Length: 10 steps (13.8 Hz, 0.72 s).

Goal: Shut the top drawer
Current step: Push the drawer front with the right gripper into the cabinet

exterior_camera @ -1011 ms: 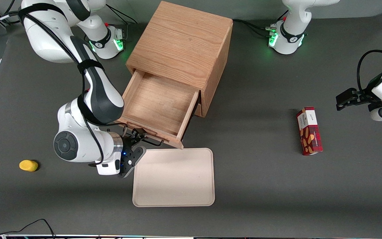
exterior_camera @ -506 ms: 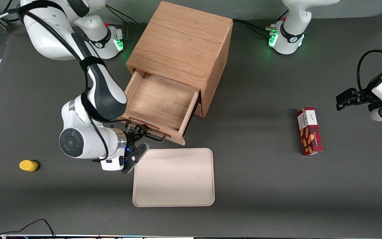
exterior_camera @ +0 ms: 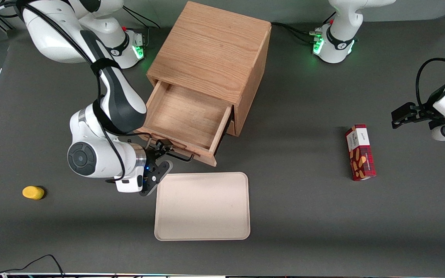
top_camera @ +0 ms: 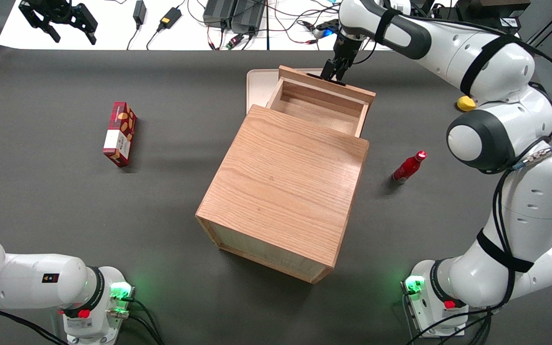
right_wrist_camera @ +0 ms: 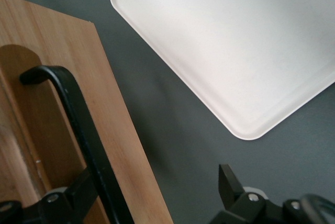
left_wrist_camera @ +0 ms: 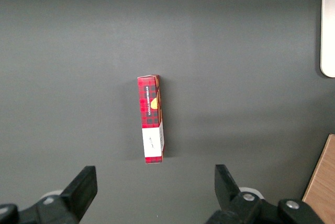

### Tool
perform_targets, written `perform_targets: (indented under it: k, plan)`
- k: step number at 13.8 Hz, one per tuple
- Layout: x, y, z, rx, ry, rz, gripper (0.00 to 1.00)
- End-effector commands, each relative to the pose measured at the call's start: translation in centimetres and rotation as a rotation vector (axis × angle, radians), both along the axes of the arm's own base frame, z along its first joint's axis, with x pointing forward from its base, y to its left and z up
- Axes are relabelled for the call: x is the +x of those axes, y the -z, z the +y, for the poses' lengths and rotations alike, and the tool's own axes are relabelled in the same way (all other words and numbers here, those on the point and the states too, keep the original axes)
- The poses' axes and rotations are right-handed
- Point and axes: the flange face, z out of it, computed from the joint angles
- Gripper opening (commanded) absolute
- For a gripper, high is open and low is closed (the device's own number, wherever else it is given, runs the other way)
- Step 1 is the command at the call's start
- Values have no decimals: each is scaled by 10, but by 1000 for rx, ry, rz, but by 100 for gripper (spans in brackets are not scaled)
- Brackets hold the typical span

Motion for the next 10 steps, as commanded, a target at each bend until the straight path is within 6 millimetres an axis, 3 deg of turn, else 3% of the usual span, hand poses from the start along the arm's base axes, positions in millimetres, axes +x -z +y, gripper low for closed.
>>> perform_targets:
  k: [1,7,10]
  plan:
    - [-14,-2,2,10,25,11,100]
    - [-21,-6,9,1,55,23,100]
    - [-28,-9,22,-3,76,33,100]
